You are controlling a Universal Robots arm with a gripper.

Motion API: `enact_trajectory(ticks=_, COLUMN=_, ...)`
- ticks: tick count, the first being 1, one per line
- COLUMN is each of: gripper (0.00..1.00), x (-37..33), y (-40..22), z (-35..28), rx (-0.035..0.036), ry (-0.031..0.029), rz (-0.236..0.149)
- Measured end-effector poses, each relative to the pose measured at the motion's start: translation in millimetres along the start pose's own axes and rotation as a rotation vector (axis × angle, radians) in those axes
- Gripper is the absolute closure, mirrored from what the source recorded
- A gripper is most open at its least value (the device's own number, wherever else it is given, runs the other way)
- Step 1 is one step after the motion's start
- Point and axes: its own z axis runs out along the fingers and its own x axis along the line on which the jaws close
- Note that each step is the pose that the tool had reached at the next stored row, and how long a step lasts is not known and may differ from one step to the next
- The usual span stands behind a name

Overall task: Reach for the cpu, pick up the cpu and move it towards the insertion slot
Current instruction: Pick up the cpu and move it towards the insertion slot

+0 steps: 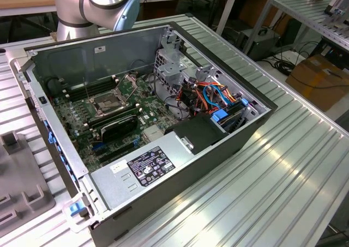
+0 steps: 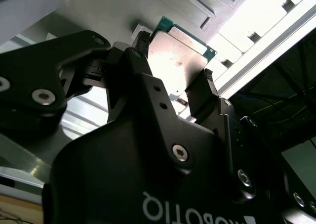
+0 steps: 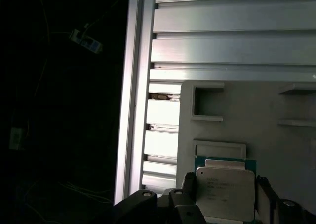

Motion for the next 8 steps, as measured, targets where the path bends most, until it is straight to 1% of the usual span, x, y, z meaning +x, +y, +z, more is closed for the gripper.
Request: enact_trajectory(ticks=8, gripper=0.45, x=0.0, y=0.1, z=-1.8, rx=-0.0016, ry=0.0000, rz=0.000)
